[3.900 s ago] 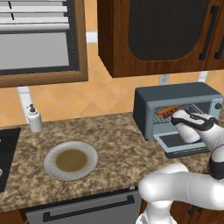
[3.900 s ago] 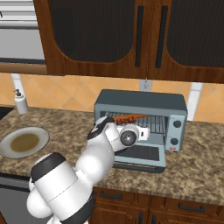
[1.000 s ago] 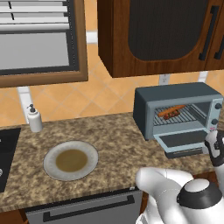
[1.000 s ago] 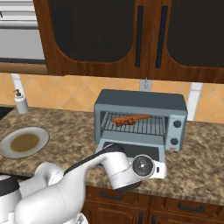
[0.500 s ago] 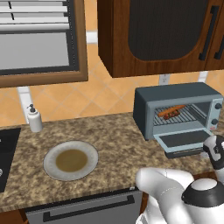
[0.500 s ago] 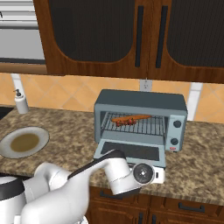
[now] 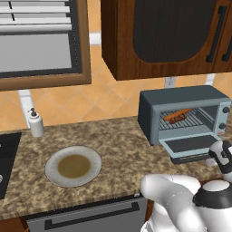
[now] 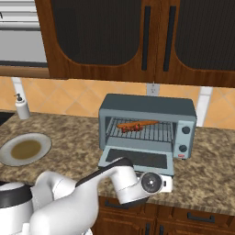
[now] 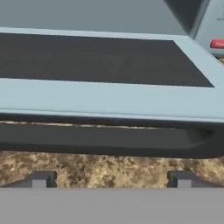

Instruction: Pick up the kebab skewer and baguette bread, and place them inside the toaster oven. Close the toaster oven door and start by setting the timer.

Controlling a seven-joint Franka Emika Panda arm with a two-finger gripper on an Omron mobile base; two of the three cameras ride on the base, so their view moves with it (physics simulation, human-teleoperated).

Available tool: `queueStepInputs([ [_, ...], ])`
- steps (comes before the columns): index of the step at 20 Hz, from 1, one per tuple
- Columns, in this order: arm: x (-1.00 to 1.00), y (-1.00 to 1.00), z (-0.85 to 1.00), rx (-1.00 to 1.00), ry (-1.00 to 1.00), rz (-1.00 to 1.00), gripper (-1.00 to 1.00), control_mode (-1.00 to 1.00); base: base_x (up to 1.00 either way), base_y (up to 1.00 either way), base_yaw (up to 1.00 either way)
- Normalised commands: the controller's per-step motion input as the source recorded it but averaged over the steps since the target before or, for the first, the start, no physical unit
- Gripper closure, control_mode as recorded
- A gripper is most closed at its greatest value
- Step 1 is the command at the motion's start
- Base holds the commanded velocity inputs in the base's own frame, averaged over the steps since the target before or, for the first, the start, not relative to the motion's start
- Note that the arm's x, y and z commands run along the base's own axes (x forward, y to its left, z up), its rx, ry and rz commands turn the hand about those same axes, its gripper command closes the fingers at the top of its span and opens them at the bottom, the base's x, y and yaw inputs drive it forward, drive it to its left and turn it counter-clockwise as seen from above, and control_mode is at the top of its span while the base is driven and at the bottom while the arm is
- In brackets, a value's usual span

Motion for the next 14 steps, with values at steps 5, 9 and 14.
queueStepInputs([
  [5, 0.00, 0.00, -0.29, 0.01, 0.00, 0.00, -1.00, -1.00, 0.00, 0.00, 0.00],
  [9, 0.04, 0.00, -0.09, 0.01, -0.04, 0.00, -1.00, -1.00, 0.00, 0.00, 0.00],
  [14, 0.07, 0.00, -0.01, 0.01, -0.05, 0.00, -1.00, -1.00, 0.00, 0.00, 0.00],
])
